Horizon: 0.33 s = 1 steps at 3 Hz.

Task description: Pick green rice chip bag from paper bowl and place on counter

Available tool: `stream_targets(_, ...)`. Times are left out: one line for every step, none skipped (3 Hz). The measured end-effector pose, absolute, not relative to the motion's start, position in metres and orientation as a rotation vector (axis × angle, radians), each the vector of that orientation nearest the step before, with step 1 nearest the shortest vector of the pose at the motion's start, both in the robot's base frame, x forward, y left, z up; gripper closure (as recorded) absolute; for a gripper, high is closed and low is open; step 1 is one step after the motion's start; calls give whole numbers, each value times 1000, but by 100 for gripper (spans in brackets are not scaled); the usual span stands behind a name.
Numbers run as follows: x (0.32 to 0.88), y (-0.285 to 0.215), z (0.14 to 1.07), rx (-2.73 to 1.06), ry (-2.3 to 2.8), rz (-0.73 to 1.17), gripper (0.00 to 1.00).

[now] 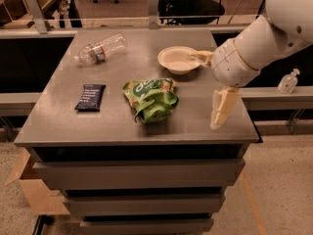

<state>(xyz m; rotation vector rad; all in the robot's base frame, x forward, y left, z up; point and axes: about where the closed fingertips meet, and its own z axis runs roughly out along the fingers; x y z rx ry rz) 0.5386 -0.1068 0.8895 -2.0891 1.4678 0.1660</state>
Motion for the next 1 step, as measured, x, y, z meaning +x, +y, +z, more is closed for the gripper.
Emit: stream_targets(552, -164, 886, -2026, 1568, 111, 0)
